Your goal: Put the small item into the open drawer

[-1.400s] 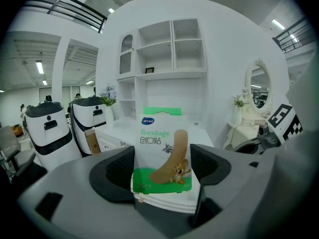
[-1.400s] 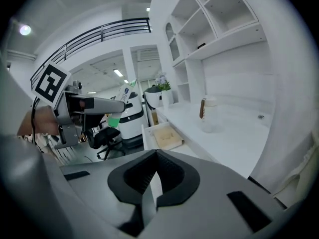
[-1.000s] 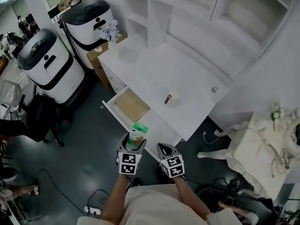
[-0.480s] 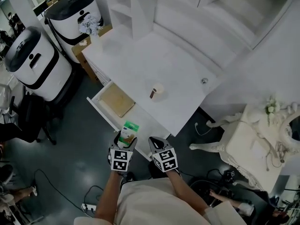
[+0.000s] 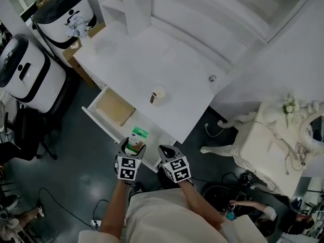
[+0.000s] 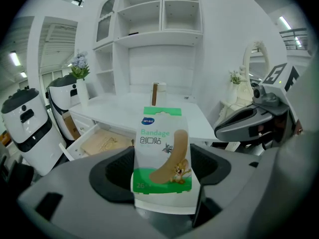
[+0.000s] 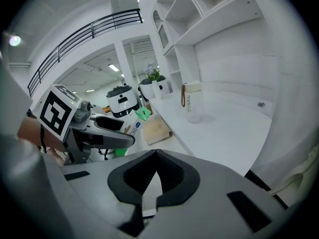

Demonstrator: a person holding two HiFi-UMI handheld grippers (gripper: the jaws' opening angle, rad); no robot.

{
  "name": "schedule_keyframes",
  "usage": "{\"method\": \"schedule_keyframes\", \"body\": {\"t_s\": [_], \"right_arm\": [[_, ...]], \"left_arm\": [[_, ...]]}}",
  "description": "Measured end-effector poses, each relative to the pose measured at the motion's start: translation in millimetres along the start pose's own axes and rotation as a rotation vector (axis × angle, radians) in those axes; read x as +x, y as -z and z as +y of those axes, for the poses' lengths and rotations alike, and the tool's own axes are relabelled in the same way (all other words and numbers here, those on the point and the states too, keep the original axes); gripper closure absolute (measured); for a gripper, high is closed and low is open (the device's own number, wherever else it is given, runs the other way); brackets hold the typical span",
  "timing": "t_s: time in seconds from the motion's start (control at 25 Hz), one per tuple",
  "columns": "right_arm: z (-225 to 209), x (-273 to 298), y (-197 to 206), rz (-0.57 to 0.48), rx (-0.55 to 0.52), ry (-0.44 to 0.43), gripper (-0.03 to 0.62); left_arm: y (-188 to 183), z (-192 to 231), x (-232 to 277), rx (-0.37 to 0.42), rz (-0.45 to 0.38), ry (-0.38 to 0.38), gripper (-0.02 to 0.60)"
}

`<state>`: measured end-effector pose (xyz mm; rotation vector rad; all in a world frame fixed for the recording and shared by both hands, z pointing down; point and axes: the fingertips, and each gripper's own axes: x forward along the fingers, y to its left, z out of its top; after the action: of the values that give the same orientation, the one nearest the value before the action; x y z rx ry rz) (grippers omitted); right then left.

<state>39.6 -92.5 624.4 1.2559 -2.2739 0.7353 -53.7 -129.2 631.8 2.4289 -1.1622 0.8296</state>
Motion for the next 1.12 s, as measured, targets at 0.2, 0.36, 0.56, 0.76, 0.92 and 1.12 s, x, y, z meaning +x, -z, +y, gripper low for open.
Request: {"method": "schedule_keyframes", "body": {"t_s": [0.2, 0.36, 0.56, 0.76, 0.92, 1.12], "right_arm": [[-12, -4, 7, 0.009, 0.032, 0.023, 0.569], [-24, -9, 10, 0.009, 0.059, 0.041, 0.569], [-35, -12, 16, 0.013, 0.097, 0.057, 0.569], [-43, -16, 21, 0.020, 0.107, 0.074, 0.569], [-49, -20, 27, 0.029, 0.120, 0.091, 0.569], [-55, -24, 33, 0.034, 0.134, 0.111, 0.569]], "left_arm": [[3, -8, 18, 0.020, 0.035, 0.045, 0.222], [16, -13, 36, 0.003, 0.073, 0.068, 0.222], [18, -19, 50, 0.021, 0.109, 0.106, 0.222], [35, -20, 70, 0.023, 0.146, 0.123, 0.222], [36, -22, 81, 0.033, 0.165, 0.142, 0.222], [47, -24, 98, 0.031, 0.181, 0.160, 0.222]]}}
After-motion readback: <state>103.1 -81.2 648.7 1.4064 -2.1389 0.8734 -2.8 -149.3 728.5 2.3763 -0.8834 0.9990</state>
